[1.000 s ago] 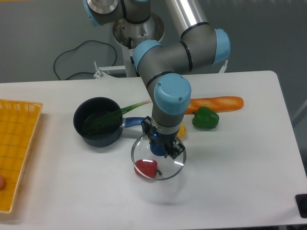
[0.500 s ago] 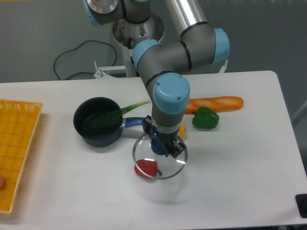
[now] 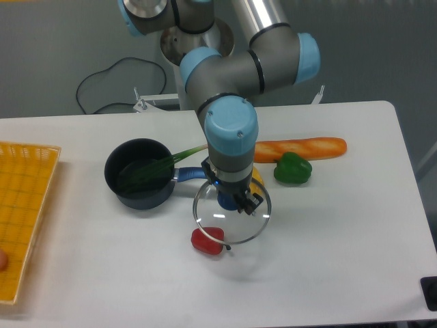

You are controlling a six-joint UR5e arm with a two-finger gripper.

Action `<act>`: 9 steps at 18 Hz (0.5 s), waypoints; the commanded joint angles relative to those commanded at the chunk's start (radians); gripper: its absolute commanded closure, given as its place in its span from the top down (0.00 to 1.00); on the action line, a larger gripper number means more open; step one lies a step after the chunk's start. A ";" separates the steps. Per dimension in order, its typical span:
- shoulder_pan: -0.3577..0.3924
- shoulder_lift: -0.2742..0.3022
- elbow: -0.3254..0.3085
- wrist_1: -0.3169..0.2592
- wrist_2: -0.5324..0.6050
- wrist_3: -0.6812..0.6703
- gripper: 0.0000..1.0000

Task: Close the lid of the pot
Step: 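Carry the glass lid over to the dark blue saucepan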

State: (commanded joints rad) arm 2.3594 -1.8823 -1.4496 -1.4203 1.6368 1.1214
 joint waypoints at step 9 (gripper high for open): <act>-0.138 0.101 -0.064 -0.098 0.087 -0.071 0.37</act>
State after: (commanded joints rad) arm 2.2213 -1.7810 -1.5140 -1.5185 1.7242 1.0508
